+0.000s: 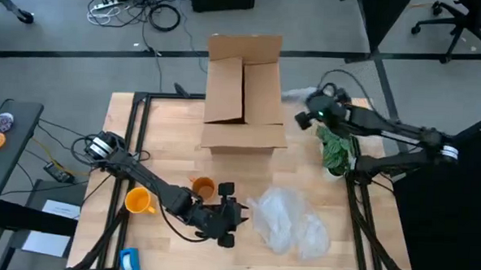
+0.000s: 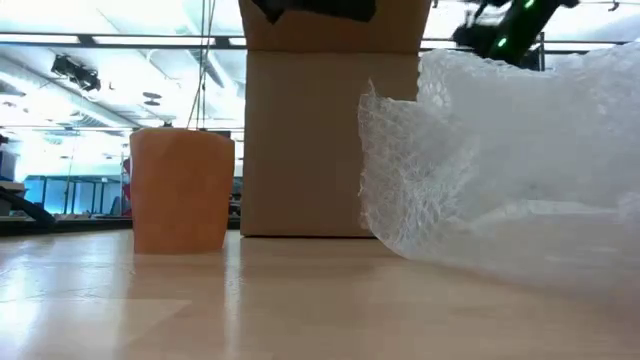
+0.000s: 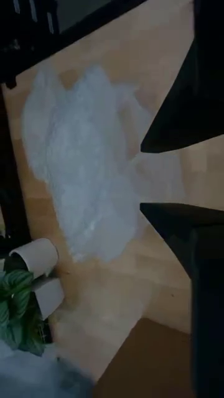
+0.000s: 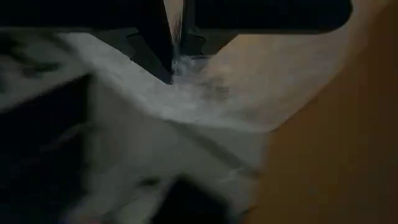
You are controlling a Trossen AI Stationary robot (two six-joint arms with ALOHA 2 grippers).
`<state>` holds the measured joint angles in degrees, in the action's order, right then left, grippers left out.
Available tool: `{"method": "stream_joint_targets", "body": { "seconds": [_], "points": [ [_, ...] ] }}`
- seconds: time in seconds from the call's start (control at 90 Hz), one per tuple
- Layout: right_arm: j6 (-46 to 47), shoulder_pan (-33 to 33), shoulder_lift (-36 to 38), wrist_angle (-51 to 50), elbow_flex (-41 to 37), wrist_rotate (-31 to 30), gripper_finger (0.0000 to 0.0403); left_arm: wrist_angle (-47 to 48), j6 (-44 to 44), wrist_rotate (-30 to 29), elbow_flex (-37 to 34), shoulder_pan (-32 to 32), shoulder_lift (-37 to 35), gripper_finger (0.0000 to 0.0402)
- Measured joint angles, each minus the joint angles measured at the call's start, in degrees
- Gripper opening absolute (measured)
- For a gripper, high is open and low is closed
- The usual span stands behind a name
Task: Wrap mug
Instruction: Wrap the orange cup with the bubble wrap
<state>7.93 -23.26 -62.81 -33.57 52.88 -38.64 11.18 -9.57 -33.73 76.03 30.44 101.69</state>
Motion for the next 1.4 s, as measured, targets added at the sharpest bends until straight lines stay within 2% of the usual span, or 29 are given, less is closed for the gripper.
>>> {"method": "stream_joint_targets", "body": {
  "seconds": [0.078, 0.244, 0.511, 0.778, 0.989, 1.2, 1.4],
  "points": [
    [-0.1, -1.6, -3.8, 0.3, 0.6, 5.5, 0.002, -0.4, 1.6, -1.0, 0.0, 0.0, 0.0, 0.0126],
    [-0.5, -2.6, -8.7, -1.0, 2.6, 11.5, 0.007, -0.7, 3.7, -2.6, 0.0, -0.1, 0.0, 0.0126],
    [2.1, -0.5, -6.1, -3.3, 8.5, 24.3, 0.0168, -1.1, 4.9, -3.1, 0.0, -0.6, 0.0, 0.0126],
    [1.0, 5.0, 3.2, -5.7, 12.0, 25.2, 0.0224, 2.0, 1.0, 0.1, -0.2, -1.0, 0.0, 0.0126],
    [3.9, 14.8, 9.8, -6.4, 10.5, 29.4, 0.024, 2.5, 0.4, 2.0, -0.2, -1.2, 1.2, 0.0126],
    [9.5, 26.8, 11.4, -6.0, 6.2, 29.2, 0.0241, 4.7, -3.0, 1.8, -0.2, -3.8, 6.7, 0.0126],
    [15.3, 35.6, 9.6, -5.6, 1.1, 25.5, 0.0241, 3.7, -4.4, 2.8, -0.2, -7.1, 11.2, 0.0126]
  ]
}}
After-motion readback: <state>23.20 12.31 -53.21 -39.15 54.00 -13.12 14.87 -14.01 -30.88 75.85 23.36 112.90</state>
